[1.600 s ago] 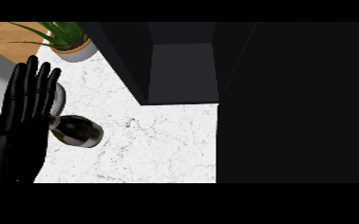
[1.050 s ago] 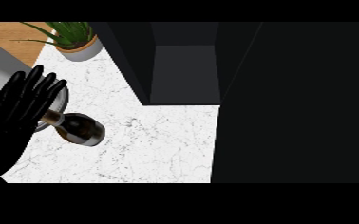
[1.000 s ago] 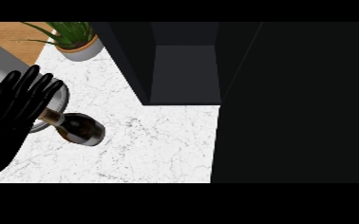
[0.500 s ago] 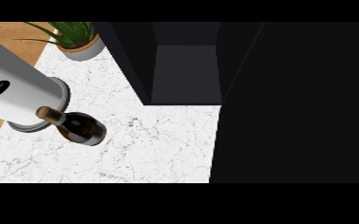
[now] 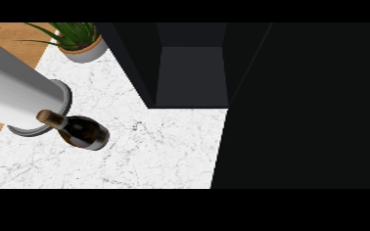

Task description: Pick up the wine, place it into the cabinet and close the cabinet

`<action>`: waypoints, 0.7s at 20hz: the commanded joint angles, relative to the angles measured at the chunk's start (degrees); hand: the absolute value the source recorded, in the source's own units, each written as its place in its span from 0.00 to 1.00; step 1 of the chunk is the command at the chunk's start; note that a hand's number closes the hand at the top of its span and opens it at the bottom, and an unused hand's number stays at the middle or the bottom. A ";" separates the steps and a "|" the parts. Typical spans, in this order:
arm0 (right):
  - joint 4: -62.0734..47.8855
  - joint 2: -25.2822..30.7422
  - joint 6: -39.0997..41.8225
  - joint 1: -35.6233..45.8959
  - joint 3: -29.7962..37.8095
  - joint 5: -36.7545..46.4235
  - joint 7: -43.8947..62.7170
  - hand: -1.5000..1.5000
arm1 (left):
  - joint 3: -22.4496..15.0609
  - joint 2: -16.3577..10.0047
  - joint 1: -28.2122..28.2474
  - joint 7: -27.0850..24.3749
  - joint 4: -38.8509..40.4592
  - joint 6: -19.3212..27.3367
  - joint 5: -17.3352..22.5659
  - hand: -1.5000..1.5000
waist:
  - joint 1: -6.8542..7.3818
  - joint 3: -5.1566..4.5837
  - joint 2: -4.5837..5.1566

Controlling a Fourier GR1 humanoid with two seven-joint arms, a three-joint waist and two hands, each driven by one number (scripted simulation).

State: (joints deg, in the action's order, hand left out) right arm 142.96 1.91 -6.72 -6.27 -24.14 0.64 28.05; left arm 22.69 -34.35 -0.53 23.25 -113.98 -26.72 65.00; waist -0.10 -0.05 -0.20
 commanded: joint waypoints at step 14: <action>10.95 5.32 -6.39 4.10 -3.84 7.50 10.64 0.00 | -3.48 7.43 0.09 -1.32 2.37 -1.88 -12.69 0.00 | -0.79 -0.01 0.01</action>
State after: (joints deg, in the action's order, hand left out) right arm 143.54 4.54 -13.21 -0.59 -27.82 2.79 34.01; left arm 21.55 -30.01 -0.09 23.14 -111.86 -28.58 57.13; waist -0.69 -0.08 -0.26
